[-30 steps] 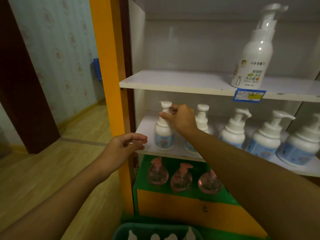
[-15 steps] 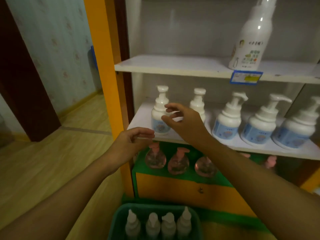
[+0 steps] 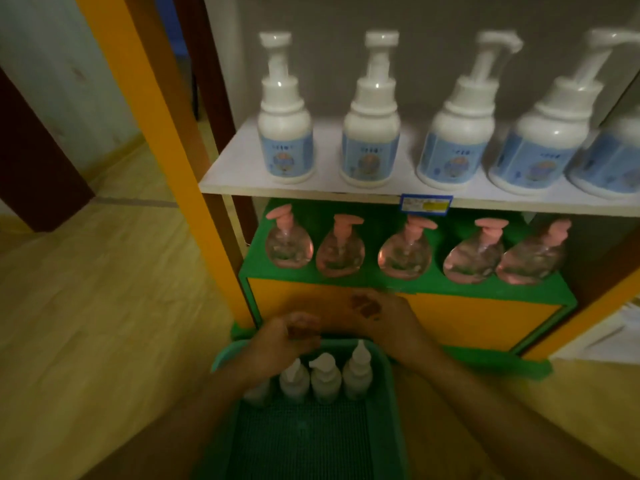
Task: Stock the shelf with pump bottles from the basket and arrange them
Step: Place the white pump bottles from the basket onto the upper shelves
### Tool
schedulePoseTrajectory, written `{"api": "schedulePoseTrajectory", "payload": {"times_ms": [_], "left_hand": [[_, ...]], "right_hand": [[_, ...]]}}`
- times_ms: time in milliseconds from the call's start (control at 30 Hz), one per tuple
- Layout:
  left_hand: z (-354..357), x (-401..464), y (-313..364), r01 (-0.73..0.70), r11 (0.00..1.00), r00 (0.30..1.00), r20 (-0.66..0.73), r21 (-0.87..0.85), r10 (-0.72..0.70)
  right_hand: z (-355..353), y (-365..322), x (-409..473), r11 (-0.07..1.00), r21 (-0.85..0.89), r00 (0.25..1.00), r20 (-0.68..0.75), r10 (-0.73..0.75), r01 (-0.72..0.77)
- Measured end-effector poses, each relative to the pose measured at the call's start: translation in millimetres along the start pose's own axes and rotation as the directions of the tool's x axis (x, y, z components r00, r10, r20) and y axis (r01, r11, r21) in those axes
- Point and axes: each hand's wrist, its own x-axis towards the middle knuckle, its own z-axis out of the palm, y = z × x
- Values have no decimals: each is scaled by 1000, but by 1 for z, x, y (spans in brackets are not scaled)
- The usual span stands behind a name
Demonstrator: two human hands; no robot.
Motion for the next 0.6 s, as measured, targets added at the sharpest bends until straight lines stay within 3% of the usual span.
{"api": "schedulePoseTrajectory", "payload": {"times_ms": [133, 300, 467, 600], "left_hand": [[25, 22, -48, 47, 962, 997, 53, 270, -64], [45, 44, -83, 45, 909, 993, 83, 414, -87], [58, 63, -99, -34, 716, 990, 123, 697, -72], [64, 72, -108, -54, 649, 981, 162, 759, -107]], "right_hand": [[25, 72, -5, 990, -1, 989, 54, 138, -138], [54, 127, -10, 968, 59, 968, 85, 237, -243], [76, 142, -2, 957, 70, 952, 145, 269, -281], [86, 151, 3, 960, 16, 954, 123, 275, -279]]}}
